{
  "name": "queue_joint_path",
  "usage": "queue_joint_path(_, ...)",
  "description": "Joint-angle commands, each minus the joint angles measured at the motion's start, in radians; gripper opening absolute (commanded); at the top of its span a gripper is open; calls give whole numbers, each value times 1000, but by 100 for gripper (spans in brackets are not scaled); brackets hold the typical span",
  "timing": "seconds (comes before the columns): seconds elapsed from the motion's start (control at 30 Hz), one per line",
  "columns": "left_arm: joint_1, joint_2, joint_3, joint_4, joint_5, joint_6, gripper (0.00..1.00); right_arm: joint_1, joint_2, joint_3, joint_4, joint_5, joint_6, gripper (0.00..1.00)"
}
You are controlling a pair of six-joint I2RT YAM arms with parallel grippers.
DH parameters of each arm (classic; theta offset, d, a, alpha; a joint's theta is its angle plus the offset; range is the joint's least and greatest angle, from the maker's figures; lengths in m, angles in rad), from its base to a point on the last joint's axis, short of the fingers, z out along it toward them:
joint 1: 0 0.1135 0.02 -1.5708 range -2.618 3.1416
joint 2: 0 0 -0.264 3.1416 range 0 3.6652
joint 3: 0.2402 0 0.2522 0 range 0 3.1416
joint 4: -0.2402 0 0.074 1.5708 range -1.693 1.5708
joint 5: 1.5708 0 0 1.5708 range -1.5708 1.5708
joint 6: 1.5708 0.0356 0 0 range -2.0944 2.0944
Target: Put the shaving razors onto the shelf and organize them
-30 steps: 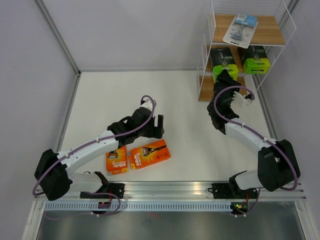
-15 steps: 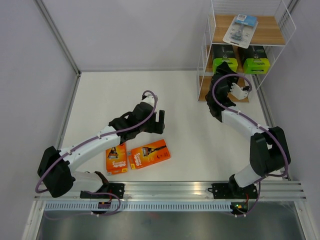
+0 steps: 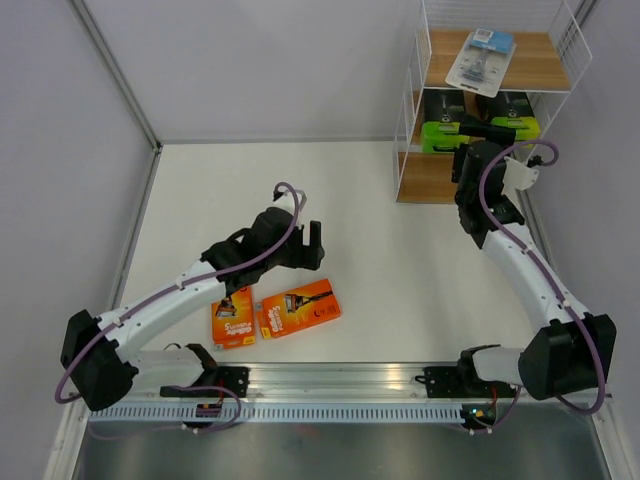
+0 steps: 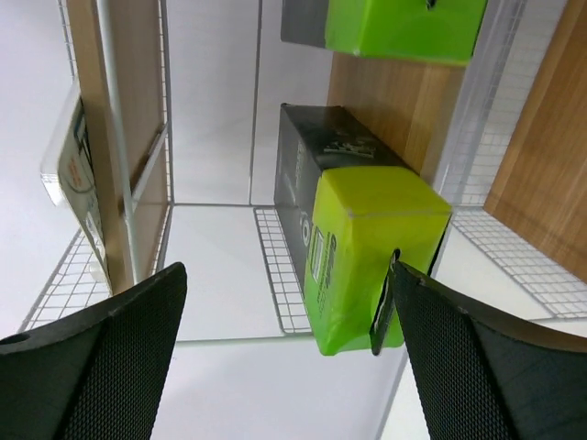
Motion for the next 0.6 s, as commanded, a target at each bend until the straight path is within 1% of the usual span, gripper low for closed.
queue_joint_path(0.0, 4, -34, -26, 6, 19, -20, 90, -53, -15, 53, -175, -188, -95, 98)
queue_joint_path(0.07, 4, -41, -36, 1, 21, -31, 90, -66, -38, 48, -232, -234, -164, 98)
queue_joint_path(0.17, 4, -72, -46, -16, 18, -63, 90, -86, -92, -7, -244, -297, -291, 98)
queue_joint_path(0.23, 5, -100, -62, -27, 16, -95, 91, -92, -162, -53, -275, -307, -339, 98)
queue_joint_path(0.3, 5, -112, -75, -42, 27, -114, 93, -92, -232, -88, -283, -325, -347, 97)
queue_joint_path(0.37, 7, -120, -94, -65, 49, -131, 94, -92, -291, -142, -264, -345, -353, 91)
queue_joint_path(0.4, 7, -118, -97, -77, 56, -143, 94, -92, -306, -157, -258, -388, -359, 83)
queue_joint_path(0.47, 8, -109, -105, -126, 58, -158, 94, -92, -337, -186, -246, -440, -411, 74)
queue_joint_path(0.5, 8, -106, -109, -149, 46, -190, 94, -92, -340, -182, -262, -510, -436, 71)
queue_joint_path(0.53, 8, -101, -109, -186, 9, -213, 94, -92, -340, -182, -298, -555, -465, 72)
queue_joint_path(0.57, 11, -89, -112, -216, -3, -236, 95, -92, -328, -185, -307, -620, -558, 75)
